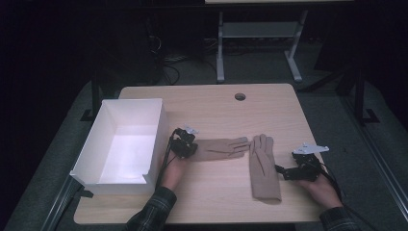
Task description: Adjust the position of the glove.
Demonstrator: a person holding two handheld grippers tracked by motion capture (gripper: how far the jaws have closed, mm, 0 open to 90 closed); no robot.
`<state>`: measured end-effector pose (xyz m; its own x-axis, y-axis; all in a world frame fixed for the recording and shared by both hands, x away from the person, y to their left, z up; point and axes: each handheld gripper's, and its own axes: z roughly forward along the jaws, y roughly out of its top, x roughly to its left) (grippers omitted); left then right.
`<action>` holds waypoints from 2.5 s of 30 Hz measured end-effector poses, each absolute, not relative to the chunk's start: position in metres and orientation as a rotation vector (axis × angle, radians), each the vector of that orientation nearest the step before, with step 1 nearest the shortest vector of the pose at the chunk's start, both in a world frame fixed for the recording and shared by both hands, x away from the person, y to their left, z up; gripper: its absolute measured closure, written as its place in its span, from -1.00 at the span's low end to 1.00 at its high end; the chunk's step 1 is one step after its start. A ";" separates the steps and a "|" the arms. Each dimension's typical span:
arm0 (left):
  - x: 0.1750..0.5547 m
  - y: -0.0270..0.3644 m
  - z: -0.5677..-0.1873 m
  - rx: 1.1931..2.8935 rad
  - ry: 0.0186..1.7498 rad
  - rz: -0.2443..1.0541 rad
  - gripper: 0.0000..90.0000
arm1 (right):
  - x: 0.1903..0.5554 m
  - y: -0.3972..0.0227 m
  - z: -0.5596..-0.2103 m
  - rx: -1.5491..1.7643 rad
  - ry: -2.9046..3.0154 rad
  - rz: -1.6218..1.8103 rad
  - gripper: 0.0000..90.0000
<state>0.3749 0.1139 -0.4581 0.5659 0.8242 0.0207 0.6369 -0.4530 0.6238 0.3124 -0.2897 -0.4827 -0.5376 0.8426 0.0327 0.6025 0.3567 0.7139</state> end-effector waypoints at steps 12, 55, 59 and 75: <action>0.335 0.118 -0.462 2.183 1.048 0.212 0.99 | 0.312 -0.289 -0.483 1.278 2.283 0.986 -0.78; 0.344 0.067 -0.450 2.254 0.795 0.183 0.53 | 0.313 -0.290 -0.483 1.261 2.285 0.989 -0.77; 0.353 0.061 -0.457 2.260 0.815 0.182 0.49 | 0.312 -0.290 -0.483 1.262 2.285 0.989 -0.78; 0.349 0.053 -0.465 2.285 0.773 0.210 0.63 | 0.313 -0.290 -0.483 1.258 2.286 0.991 -0.78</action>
